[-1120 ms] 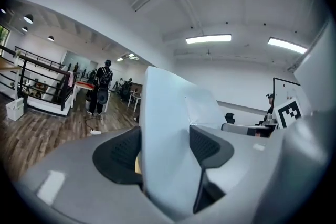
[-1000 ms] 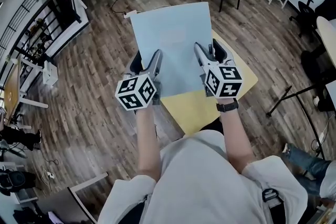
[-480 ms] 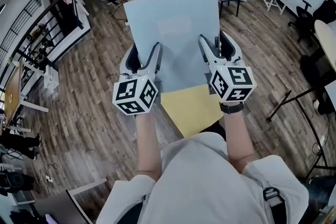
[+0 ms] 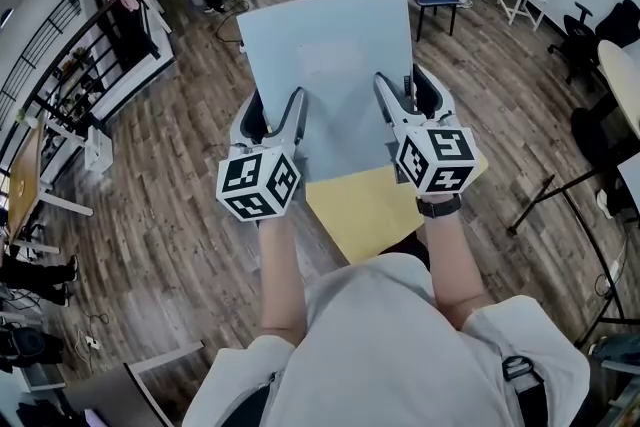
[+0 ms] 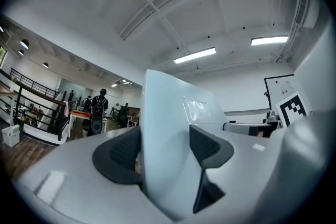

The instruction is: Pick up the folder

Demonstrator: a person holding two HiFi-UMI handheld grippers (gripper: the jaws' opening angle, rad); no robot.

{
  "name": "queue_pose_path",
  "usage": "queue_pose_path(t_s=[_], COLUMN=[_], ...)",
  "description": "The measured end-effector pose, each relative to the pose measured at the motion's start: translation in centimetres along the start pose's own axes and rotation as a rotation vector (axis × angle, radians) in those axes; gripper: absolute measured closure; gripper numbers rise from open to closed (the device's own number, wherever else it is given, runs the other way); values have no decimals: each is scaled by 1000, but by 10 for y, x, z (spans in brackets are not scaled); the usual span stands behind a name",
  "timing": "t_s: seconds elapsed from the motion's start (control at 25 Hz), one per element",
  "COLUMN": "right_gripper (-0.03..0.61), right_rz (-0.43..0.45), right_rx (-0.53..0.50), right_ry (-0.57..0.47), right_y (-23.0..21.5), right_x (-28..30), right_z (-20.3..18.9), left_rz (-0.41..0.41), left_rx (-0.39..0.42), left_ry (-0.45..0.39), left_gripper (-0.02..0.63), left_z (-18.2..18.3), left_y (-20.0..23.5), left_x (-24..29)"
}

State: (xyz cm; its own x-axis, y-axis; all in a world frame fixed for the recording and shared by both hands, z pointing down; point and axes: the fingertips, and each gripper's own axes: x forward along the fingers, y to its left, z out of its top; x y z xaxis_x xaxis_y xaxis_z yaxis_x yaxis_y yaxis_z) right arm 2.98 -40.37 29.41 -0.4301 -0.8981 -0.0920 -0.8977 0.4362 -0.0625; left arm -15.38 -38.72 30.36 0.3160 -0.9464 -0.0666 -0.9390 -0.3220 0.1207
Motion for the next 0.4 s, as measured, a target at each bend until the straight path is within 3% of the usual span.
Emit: queue_pose_path(t_s=[0.4], right_gripper=[321], right_rz=[-8], right_rx=[3], right_ry=[41], right_y=[-15], right_x=[11], right_z=[-22], left_rz=[-1], left_rx=[-25], left_ry=[35], left_gripper=[319], left_z=[-25], left_y=[2], left_x=[17])
